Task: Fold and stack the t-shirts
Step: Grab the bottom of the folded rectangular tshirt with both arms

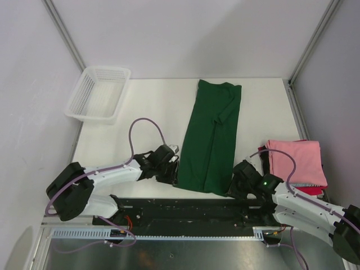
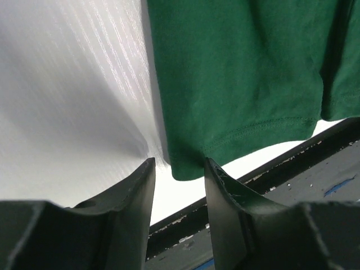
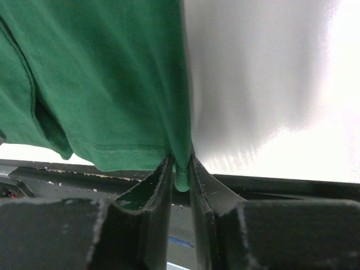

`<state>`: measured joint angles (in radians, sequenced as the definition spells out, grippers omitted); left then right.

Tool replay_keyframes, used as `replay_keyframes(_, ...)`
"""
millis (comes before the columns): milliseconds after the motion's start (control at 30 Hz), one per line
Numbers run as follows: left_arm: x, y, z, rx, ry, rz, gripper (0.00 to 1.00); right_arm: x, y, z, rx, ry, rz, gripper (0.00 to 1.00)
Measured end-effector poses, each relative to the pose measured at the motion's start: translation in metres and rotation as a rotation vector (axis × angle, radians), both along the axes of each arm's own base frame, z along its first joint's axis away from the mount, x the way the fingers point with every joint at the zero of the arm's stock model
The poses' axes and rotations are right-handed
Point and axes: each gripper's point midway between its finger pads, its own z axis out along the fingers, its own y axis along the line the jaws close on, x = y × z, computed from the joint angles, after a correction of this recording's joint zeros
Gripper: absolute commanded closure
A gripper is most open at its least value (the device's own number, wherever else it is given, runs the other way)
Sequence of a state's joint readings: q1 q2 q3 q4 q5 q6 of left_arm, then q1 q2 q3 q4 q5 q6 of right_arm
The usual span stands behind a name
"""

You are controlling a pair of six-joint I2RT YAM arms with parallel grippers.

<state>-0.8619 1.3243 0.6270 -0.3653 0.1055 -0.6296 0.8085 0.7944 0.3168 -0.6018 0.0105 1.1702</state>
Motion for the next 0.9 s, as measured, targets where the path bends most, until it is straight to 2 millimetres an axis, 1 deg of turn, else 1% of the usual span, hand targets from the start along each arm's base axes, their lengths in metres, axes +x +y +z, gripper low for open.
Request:
replay_keyframes(133, 0.0, 0.0, -0.007, 0.005, 0.006, 0.002, 0.58, 0.0, 0.003, 0.001, 0.011, -0.002, 0.006, 0.68)
replay_keyframes(233, 0.003, -0.005, -0.008, -0.009, 0.003, 0.007, 0.61, -0.001, 0.004, 0.003, 0.017, -0.004, 0.006, 0.67)
replay_keyframes(300, 0.004, -0.007, -0.009, -0.019, -0.001, 0.012, 0.65, -0.002, 0.003, 0.003, 0.017, -0.002, 0.006, 0.66)
replay_keyframes(367, 0.004, -0.008, -0.009, -0.027, -0.004, 0.016, 0.71, -0.003, 0.001, 0.003, 0.014, 0.001, 0.006, 0.68)
replay_keyframes(533, 0.003, -0.012, -0.011, -0.031, -0.003, 0.01, 0.87, -0.005, -0.001, 0.003, 0.001, 0.011, 0.009, 0.75)
replay_keyframes(633, 0.002, -0.014, -0.011, -0.035, 0.0, 0.005, 0.95, -0.007, -0.004, 0.004, -0.022, 0.022, 0.017, 0.84)
replay_keyframes(767, -0.001, -0.016, -0.01, -0.044, 0.007, -0.003, 0.99, -0.007, -0.005, 0.006, -0.034, 0.025, 0.031, 0.96)
replay_keyframes(833, -0.004, -0.018, -0.008, -0.052, 0.008, -0.012, 1.0, -0.007, -0.004, 0.008, -0.034, 0.024, 0.037, 0.99)
replay_keyframes(900, -0.007, -0.021, -0.004, -0.069, 0.007, -0.02, 1.0, -0.01, -0.003, 0.009, -0.035, 0.025, 0.051, 1.0)
